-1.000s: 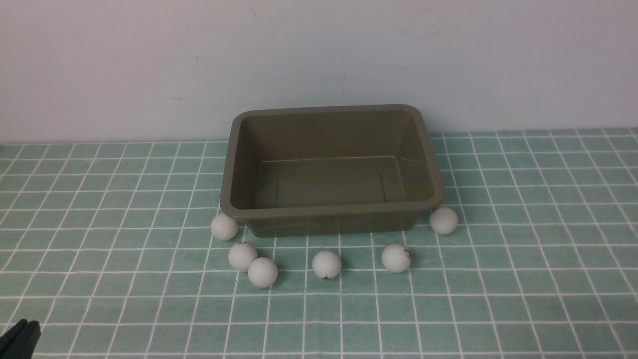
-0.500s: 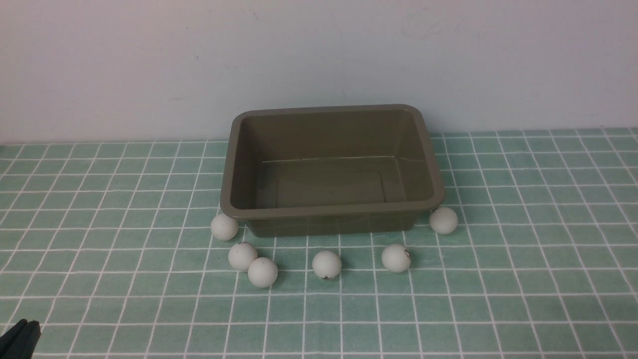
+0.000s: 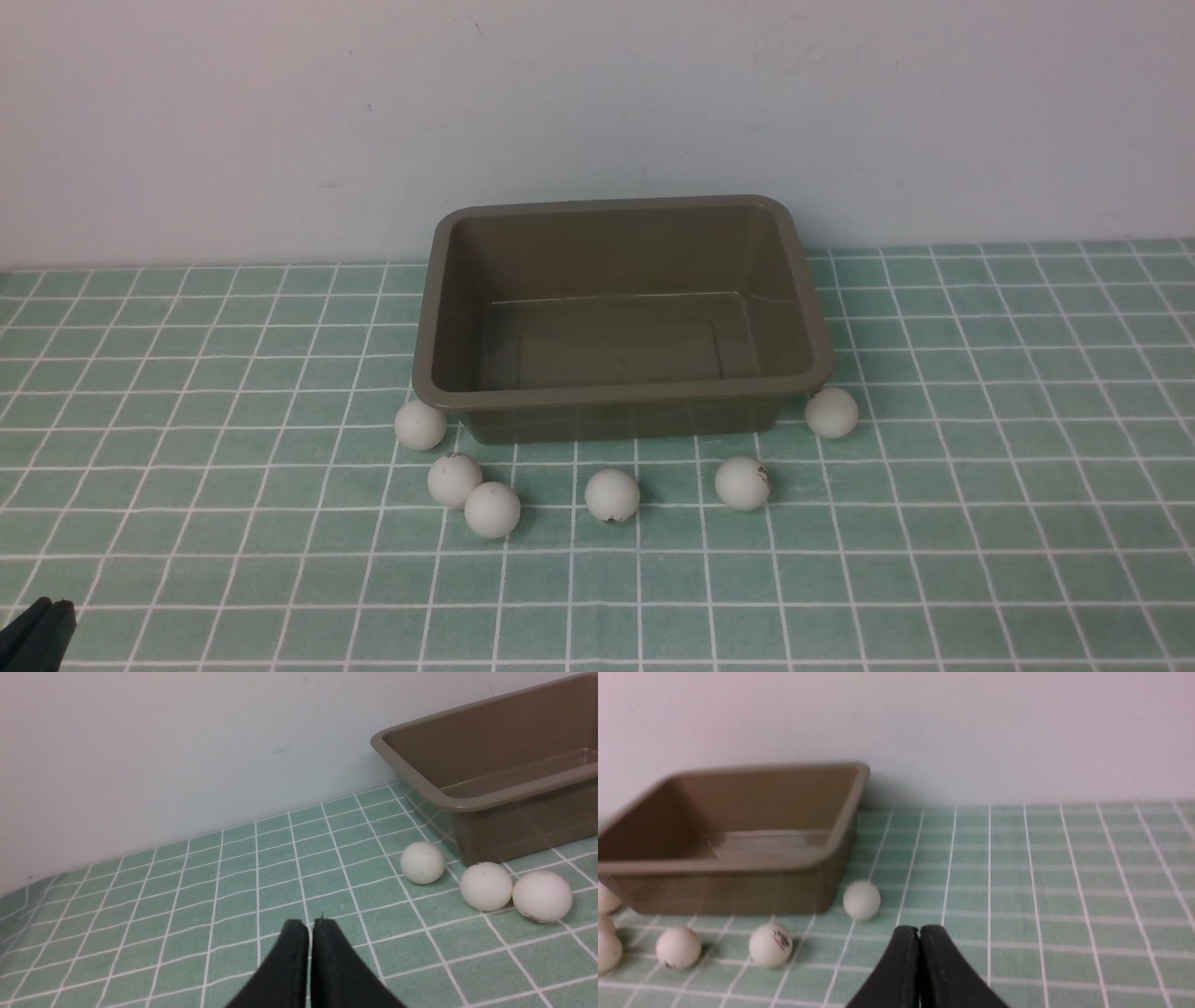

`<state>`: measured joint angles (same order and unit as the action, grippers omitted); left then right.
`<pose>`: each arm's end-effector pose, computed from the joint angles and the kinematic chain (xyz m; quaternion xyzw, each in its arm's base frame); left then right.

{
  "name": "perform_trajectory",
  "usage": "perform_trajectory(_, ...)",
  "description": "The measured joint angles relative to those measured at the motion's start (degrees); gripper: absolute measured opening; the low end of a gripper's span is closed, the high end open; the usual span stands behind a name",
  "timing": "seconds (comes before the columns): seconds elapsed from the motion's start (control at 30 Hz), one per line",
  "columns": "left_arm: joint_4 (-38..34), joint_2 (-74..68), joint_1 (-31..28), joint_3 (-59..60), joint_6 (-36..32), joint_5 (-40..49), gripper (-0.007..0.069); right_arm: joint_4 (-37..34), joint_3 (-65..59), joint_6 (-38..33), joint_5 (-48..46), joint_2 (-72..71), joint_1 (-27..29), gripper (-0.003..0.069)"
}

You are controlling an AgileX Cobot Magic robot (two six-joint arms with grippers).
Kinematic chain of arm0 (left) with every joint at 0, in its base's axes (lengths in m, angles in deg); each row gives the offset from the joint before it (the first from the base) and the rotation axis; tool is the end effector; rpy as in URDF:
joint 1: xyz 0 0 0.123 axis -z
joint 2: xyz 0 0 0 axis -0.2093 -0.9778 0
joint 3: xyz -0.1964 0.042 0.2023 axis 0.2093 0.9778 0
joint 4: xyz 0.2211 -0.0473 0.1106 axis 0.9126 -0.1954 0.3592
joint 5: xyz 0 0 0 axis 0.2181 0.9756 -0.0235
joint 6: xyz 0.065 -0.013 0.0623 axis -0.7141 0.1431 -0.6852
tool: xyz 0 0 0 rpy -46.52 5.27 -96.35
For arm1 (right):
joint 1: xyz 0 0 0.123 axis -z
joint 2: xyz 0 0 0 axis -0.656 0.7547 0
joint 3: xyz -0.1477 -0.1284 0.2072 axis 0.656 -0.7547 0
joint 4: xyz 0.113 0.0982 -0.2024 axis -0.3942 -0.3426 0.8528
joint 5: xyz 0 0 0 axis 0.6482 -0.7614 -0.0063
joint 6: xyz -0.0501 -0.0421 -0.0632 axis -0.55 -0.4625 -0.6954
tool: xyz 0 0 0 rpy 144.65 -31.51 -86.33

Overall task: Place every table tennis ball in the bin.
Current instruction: Use the right arm to clamp the table tennis ball closest to it

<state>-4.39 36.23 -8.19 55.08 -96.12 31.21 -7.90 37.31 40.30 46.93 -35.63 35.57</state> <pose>0.0582 -0.0054 0.1884 0.0921 0.7418 0.0263 0.6637 0.0441 0.0111 0.2364 -0.0267 0.7968 0.0843 0.5977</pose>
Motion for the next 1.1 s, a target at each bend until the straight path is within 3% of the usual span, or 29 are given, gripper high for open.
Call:
perform_trajectory(0.3, 0.00, 0.00, 0.00, 0.00, 0.00, 0.00, -0.0004, -3.34, 16.02, -0.90, -10.01, 0.00, 0.00, -0.0018)
perform_trajectory(1.1, 0.00, 0.00, 0.00, 0.00, 0.04, 0.00, -0.0004, -7.10, 16.12, -0.51, -8.51, 0.00, 0.00, -0.0018)
